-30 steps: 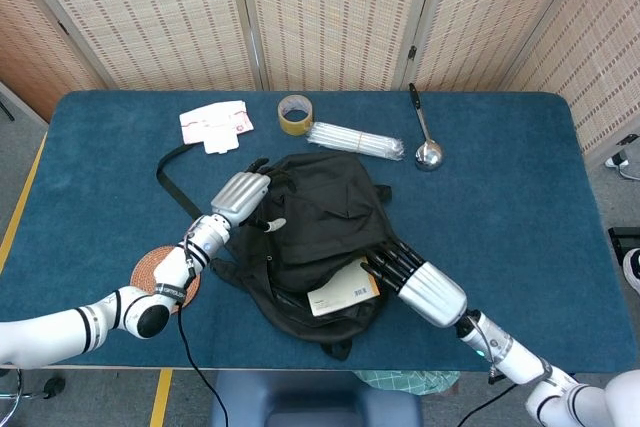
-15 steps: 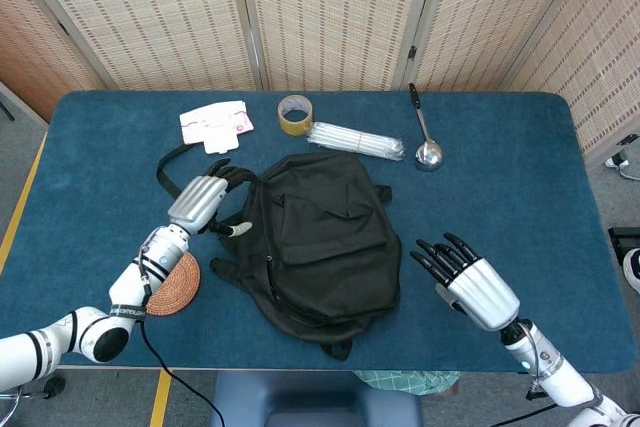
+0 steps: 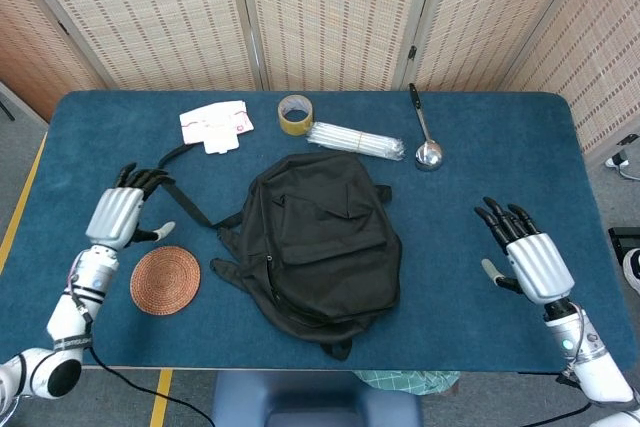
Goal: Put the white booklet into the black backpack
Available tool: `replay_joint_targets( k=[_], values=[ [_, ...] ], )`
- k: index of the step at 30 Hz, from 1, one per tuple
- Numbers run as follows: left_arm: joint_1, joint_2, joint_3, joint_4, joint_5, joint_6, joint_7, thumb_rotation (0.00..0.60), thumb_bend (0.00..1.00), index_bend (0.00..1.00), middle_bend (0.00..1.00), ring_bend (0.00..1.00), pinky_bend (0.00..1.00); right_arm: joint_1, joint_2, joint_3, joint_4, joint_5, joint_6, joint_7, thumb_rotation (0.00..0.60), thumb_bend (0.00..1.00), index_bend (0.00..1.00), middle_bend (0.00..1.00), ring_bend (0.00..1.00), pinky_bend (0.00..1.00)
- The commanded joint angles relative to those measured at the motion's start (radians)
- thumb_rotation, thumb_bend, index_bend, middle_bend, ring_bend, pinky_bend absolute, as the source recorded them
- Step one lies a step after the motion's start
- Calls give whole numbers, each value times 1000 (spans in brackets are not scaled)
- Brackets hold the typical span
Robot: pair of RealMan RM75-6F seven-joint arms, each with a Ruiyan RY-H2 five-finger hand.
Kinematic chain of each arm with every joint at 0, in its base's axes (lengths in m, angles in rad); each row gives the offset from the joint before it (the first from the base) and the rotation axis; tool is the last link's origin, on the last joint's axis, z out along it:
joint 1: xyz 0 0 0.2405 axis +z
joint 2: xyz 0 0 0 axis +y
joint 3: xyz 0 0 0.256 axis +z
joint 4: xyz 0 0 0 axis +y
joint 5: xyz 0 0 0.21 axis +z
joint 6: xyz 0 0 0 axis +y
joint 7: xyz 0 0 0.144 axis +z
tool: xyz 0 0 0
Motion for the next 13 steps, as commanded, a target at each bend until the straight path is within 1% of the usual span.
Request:
replay_joint_targets(
  k=[1, 4, 8, 13],
  values=[
    [108, 40, 53, -36, 22, 99, 1, 600, 285, 278, 202, 157, 35, -33, 32, 14, -29, 34, -8, 34, 600, 405, 0, 0, 110, 19],
    [174, 57, 74, -64, 41, 163, -24, 600, 284, 269, 190, 147, 33, -60, 58, 19, -44, 50, 1, 59, 600, 405, 0, 0, 94, 1],
    [254, 63, 99, -91, 76, 248, -40, 600, 285, 268, 189, 142, 34, -102, 88, 21, -66, 63, 22, 67, 600, 406, 0, 0, 92, 0],
    [324, 61, 124, -116, 117, 321, -25, 600, 286, 268, 189, 141, 24, -150, 89, 21, -84, 69, 52, 58, 600, 406, 0, 0, 95, 0]
  ],
)
